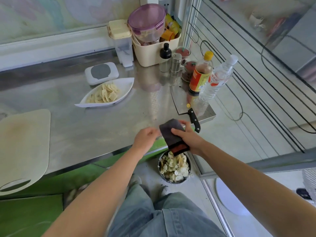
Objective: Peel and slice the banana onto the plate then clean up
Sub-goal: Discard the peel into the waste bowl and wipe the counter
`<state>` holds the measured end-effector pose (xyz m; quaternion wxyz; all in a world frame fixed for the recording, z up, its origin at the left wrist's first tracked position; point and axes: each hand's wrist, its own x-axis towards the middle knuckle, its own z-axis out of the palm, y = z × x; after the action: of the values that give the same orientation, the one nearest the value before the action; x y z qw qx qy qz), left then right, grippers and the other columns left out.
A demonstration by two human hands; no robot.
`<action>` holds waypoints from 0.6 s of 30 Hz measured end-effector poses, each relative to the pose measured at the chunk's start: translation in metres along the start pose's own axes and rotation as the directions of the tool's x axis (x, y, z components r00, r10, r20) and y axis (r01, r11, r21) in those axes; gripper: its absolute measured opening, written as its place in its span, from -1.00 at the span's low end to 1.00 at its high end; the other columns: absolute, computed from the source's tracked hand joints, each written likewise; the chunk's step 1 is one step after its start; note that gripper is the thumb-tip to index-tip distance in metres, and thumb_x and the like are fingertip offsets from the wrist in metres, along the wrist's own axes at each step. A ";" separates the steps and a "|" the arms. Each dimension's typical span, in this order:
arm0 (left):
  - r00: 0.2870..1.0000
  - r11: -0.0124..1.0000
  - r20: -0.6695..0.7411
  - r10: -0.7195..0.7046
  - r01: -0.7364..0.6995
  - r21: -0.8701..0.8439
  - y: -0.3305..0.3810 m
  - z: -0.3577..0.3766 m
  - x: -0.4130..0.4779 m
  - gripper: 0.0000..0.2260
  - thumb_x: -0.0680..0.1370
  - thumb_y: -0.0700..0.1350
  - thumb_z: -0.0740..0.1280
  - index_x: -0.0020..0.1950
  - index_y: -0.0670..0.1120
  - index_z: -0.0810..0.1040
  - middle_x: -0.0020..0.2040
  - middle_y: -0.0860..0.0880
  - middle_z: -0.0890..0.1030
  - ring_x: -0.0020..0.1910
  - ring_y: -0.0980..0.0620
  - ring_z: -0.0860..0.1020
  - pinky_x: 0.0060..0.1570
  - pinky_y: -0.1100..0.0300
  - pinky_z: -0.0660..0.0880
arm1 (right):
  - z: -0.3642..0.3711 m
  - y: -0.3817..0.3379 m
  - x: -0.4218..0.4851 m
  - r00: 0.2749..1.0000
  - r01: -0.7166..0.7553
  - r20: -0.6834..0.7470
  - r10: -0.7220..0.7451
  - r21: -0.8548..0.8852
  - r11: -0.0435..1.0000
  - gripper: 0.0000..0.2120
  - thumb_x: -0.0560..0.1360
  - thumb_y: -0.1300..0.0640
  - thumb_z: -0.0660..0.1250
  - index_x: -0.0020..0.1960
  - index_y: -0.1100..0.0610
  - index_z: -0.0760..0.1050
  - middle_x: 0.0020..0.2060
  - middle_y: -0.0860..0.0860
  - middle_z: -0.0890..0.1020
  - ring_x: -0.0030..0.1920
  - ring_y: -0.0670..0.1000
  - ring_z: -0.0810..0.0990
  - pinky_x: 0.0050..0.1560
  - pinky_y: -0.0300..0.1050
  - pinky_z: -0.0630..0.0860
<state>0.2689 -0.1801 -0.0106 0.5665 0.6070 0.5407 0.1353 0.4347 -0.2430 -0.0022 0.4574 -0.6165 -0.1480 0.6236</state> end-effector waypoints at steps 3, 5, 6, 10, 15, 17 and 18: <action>0.987 0.950 -0.150 0.066 -0.016 0.311 -0.023 -0.032 0.018 -0.79 0.59 -0.03 0.25 0.06 -0.08 0.62 -0.03 0.00 0.64 -0.05 0.01 0.56 -0.06 0.17 0.42 | 0.014 -0.024 0.024 0.986 0.123 -0.094 -0.138 -0.152 0.981 -0.46 0.53 0.21 0.34 0.39 0.07 0.15 0.18 0.19 0.49 -0.06 0.07 0.59 -0.22 -0.09 0.60; 0.971 0.896 -0.212 0.108 -0.002 0.444 -0.041 -0.055 0.034 -0.83 0.55 -0.09 0.26 0.04 -0.03 0.64 0.02 -0.04 0.64 0.00 -0.02 0.57 -0.04 0.18 0.42 | 0.023 -0.026 0.045 0.933 0.137 -0.186 -0.307 -0.606 0.784 -0.37 0.51 0.14 0.36 0.45 0.07 0.08 0.34 0.20 0.34 0.19 0.13 0.44 0.10 -0.02 0.48; 0.966 0.867 -0.227 0.121 0.009 0.498 -0.049 -0.065 0.041 -0.82 0.53 -0.11 0.27 0.05 -0.01 0.63 0.05 -0.06 0.62 0.06 -0.06 0.55 0.03 0.15 0.43 | 0.026 -0.021 0.054 0.895 0.088 -0.207 -0.396 -0.787 0.611 -0.30 0.50 0.09 0.36 0.49 0.06 0.03 0.43 0.22 0.21 0.33 0.21 0.31 0.26 0.07 0.35; 0.968 0.653 -0.195 0.157 0.046 0.756 -0.068 -0.088 0.050 -0.67 0.52 0.00 0.29 0.28 0.03 0.48 0.32 -0.09 0.42 0.32 -0.15 0.31 0.29 0.05 0.26 | 0.039 0.026 0.078 0.918 0.062 -0.014 -0.397 -0.982 0.177 -0.26 0.55 -0.18 0.18 0.56 0.03 -0.11 0.54 0.15 -0.20 0.52 0.22 -0.19 0.49 0.17 -0.08; 0.979 0.591 -0.172 0.106 0.077 0.803 -0.074 -0.108 0.055 -0.47 0.44 0.08 0.40 0.38 0.08 0.36 0.41 -0.06 0.28 0.35 -0.13 0.26 0.23 0.03 0.35 | 0.053 0.020 0.126 0.897 0.051 0.015 -0.441 -0.996 0.069 -0.42 0.62 0.02 0.07 0.56 0.08 -0.06 0.54 0.14 -0.16 0.53 0.23 -0.17 0.49 0.14 -0.13; 0.976 0.593 -0.174 0.130 0.064 0.803 -0.074 -0.112 0.055 -0.45 0.38 0.10 0.45 0.33 0.10 0.39 0.36 -0.03 0.32 0.30 -0.11 0.29 0.13 0.02 0.40 | 0.063 0.004 0.153 0.904 0.143 0.113 -0.413 -0.989 0.041 -0.44 0.60 0.14 0.10 0.56 0.07 0.02 0.55 0.12 -0.10 0.53 0.22 -0.09 0.50 0.14 -0.07; 0.976 0.600 -0.179 0.128 0.067 0.797 -0.075 -0.114 0.056 -0.43 0.36 0.12 0.46 0.32 0.10 0.39 0.34 -0.01 0.33 0.29 -0.10 0.30 0.11 0.02 0.40 | 0.070 0.000 0.162 0.886 0.250 0.218 -0.410 -0.968 0.024 -0.46 0.57 0.19 0.12 0.53 0.08 0.12 0.54 0.13 0.00 0.52 0.24 0.00 0.50 0.17 0.01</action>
<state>0.1643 -0.0902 -0.0616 0.1702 0.7865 0.5920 -0.0457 0.4007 -0.0948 -0.0907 0.0728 -0.7447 -0.6314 0.2038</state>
